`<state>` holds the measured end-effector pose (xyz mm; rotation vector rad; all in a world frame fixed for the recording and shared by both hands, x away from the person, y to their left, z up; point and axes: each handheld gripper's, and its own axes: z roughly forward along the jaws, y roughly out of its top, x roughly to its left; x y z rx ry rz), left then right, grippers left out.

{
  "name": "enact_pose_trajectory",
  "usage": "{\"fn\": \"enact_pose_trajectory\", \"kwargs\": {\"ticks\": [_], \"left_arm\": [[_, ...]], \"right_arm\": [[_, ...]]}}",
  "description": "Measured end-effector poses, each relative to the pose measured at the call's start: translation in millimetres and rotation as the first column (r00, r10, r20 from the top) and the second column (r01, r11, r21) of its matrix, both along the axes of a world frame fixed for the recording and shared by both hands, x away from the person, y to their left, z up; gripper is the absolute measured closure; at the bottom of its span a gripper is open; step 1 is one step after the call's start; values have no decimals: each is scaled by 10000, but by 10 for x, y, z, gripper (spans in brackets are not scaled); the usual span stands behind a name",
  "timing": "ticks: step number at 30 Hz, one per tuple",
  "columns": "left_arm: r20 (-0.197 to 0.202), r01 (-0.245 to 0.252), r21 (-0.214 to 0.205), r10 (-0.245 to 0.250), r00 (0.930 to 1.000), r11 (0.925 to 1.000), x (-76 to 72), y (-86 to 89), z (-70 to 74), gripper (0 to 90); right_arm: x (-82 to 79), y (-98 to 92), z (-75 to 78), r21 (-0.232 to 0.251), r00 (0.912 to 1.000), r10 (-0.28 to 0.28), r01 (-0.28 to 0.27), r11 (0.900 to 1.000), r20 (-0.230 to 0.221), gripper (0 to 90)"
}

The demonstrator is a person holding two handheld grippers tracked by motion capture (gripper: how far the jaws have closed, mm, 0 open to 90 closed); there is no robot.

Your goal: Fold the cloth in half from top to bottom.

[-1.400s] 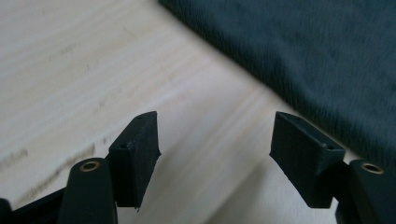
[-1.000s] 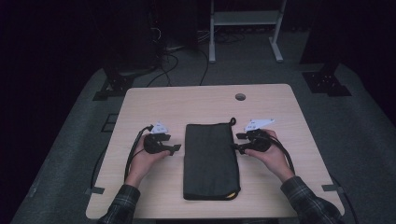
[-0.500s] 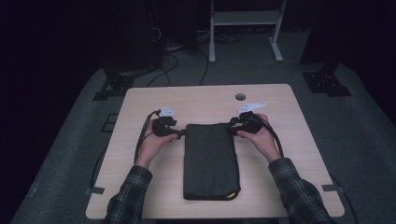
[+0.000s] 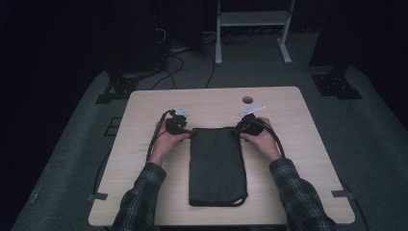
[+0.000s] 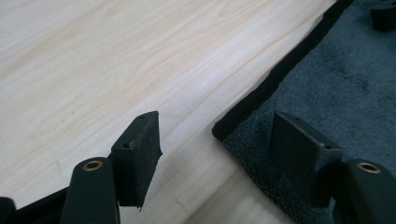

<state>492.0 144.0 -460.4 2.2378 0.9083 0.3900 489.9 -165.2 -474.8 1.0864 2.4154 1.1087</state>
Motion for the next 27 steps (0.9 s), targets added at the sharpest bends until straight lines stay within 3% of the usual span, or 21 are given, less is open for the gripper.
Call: {"fn": "enact_pose_trajectory", "kwargs": {"ticks": [4, 11, 14, 16, 18, 22, 24, 27], "left_arm": [[-77, -13, 240, 14, 10000, 9997, 13, -16, -50, 331], [-107, 69, -193, -71, 9999, 9998, 4, -2, -96, 370], [-159, 317, -369, -323, 9994, 9988, 0, 10, -99, 435], [-183, 615, -416, -623, 9979, 9972, -4, 9, -93, 546], [-296, 825, -450, -838, 9960, 9956, -9, 4, -84, 586], [-613, 1027, -699, -1070, 9924, 9923, -25, -14, -77, 747], [-616, 1053, -649, -1093, 9921, 9923, -37, -21, -73, 809], [-658, 971, -643, -1013, 9927, 9932, -44, -28, -68, 832]], "right_arm": [[-12, 31, -29, -276, 9994, 230, -224, 9994, 239, 376], [-70, -9, -77, 14, 9975, 333, -335, 9994, 624, 430], [-98, 3, -76, 89, 9970, 416, -422, 9991, 650, 506], [-108, 11, -65, 112, 9975, 481, -488, 9987, 525, 578], [-107, 11, -62, 100, 9975, 503, -508, 9987, 498, 608], [-99, -4, -45, 449, 9984, 574, -573, 9973, -15, 771], [-98, -2, -42, 490, 9982, 584, -578, 9971, -122, 794], [-100, 23, -21, 287, 9985, 509, -503, 9983, -205, 805]]}}
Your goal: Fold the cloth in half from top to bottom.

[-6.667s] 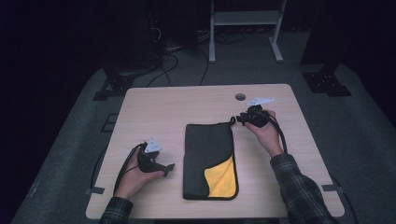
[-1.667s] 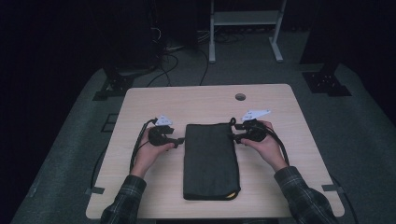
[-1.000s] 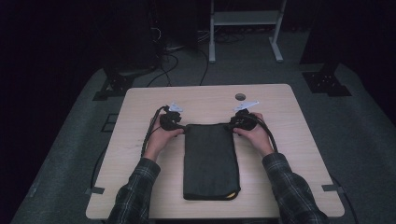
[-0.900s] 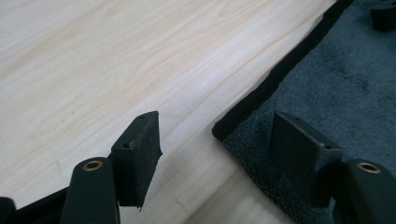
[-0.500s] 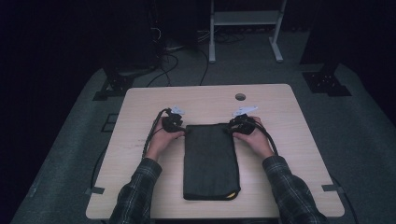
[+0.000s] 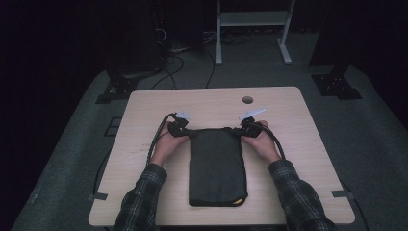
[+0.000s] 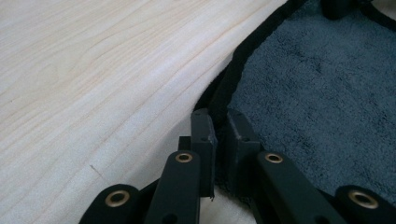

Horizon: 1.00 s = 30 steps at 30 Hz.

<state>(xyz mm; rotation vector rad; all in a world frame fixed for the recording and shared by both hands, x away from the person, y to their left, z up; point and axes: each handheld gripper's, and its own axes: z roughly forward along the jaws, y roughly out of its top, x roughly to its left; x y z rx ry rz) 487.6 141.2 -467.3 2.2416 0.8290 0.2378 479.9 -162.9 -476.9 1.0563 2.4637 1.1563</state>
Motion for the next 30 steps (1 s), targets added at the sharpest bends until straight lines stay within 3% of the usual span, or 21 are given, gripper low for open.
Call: {"fn": "enact_pose_trajectory", "kwargs": {"ticks": [4, 8, 10, 13, 16, 17, 20, 24, 30], "left_arm": [[-15, -202, 87, 202, 9998, 9998, 10, -21, 29, 836], [405, -317, -13, 317, 9987, 9995, 39, -31, 146, 836], [678, -447, -281, 465, 9966, 9986, 49, -35, 253, 835], [1241, -530, -419, 579, 9906, 9977, 58, -35, 443, 835], [1892, -545, -632, 656, 9797, 9965, 44, -4, 641, 833], [2037, -533, -766, 679, 9767, 9956, 27, 7, 697, 833], [2268, -281, -906, 481, 9728, 9955, -46, 37, 806, 833], [2291, 126, -1028, 113, 9733, 9946, -169, 80, 825, 832], [2295, 798, -1202, -505, 9720, 9895, -373, 108, 801, 832]], "right_arm": [[20, 25, 28, -248, 9999, -107, 106, 9996, -37, 812], [84, 28, 103, -282, 9992, -366, 370, 9989, 157, 814], [106, 19, 167, -130, 9980, -548, 553, 9984, 299, 815], [147, 0, 341, 123, 9954, -683, 676, 9976, 673, 815], [162, -19, 584, 482, 9912, -714, 663, 9966, 1119, 814], [140, -35, 735, 702, 9881, -624, 529, 9961, 1408, 814], [86, -63, 845, 961, 9864, -437, 286, 9950, 1582, 814], [-41, -108, 866, 1125, 9871, -69, -112, 9936, 1597, 813], [-245, -176, 756, 1290, 9893, 542, -718, 9890, 1356, 812]]}}
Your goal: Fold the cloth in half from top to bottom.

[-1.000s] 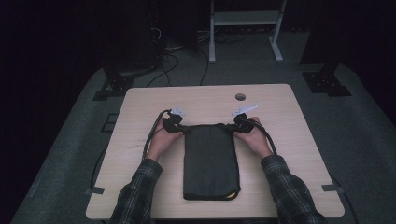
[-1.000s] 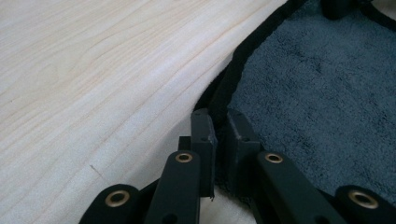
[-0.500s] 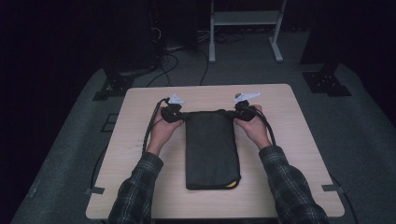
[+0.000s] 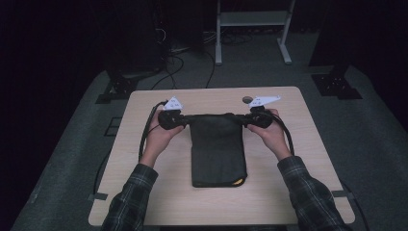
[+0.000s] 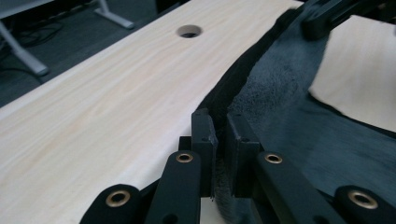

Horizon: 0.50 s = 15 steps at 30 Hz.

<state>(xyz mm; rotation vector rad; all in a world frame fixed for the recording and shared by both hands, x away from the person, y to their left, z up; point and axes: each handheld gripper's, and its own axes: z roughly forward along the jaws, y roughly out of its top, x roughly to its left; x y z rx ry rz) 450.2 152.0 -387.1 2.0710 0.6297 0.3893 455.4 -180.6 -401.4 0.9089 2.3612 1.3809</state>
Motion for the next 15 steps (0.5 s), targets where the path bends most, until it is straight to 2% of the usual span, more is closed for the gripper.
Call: {"fn": "enact_pose_trajectory", "kwargs": {"ticks": [5, 15], "left_arm": [[-66, 484, 194, -483, 9988, 9986, -187, -31, -39, 832], [-544, 922, -109, -927, 9942, 9957, -521, -11, -167, 832]], "right_arm": [[-163, -46, -115, -7, 9993, 349, -349, 9994, -153, 812], [-458, -123, -300, 381, 9955, 727, -704, 9968, -614, 810]]}}
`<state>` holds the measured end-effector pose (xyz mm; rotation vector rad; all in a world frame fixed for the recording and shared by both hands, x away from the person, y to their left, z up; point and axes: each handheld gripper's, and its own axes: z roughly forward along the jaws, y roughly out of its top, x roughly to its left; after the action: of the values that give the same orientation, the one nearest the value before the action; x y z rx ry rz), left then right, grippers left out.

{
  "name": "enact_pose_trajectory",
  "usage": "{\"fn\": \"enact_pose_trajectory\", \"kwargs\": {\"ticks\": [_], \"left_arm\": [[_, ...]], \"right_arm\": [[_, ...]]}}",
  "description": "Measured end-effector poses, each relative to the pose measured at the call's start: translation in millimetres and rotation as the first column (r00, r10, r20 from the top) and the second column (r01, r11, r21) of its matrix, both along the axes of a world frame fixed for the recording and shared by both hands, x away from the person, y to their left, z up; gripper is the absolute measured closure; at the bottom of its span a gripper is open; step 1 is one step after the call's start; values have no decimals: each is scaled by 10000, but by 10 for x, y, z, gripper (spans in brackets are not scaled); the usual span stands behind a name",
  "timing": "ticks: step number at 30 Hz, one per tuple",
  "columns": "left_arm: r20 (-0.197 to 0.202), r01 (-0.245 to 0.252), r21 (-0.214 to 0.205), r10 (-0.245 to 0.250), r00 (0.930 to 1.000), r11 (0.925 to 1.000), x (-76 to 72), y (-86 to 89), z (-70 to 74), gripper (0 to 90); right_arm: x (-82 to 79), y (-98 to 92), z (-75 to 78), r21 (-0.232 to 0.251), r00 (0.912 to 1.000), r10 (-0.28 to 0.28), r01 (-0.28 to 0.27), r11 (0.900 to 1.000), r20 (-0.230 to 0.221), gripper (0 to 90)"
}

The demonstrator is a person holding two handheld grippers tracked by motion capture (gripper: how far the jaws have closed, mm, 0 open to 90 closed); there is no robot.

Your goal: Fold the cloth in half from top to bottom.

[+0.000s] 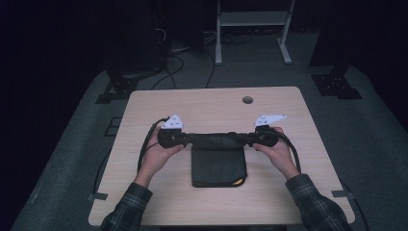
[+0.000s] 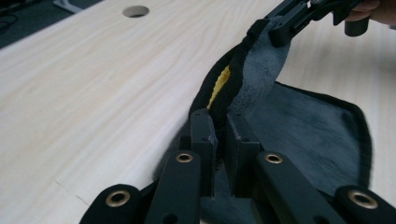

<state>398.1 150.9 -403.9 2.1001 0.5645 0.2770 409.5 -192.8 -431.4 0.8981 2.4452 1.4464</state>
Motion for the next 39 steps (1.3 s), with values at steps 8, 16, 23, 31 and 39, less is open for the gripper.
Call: {"fn": "enact_pose_trajectory", "kwargs": {"ticks": [8, 16, 23, 31, 39], "left_arm": [[-336, 245, -108, -249, 9991, 9996, -246, 55, -45, 831], [-741, 489, 97, -480, 9961, 9988, -508, 44, -185, 831], [-1261, 648, 592, -569, 9904, 9961, -627, 2, -374, 829], [-1719, 781, 997, -601, 9833, 9919, -687, 0, -520, 811], [-1559, 688, 587, -590, 9860, 9959, -795, 97, -429, 655]], "right_arm": [[-270, -10, -34, 28, 9992, 391, -391, 9992, -79, 808], [-529, -22, -128, -285, 9970, 760, -765, 9967, -172, 805], [-622, 8, -261, -782, 9948, 929, -960, 9923, -424, 803], [-688, 14, -349, -989, 9922, 1058, -1120, 9888, -659, 768], [-837, -106, -257, -701, 9914, 1173, -1212, 9902, -575, 603]]}}
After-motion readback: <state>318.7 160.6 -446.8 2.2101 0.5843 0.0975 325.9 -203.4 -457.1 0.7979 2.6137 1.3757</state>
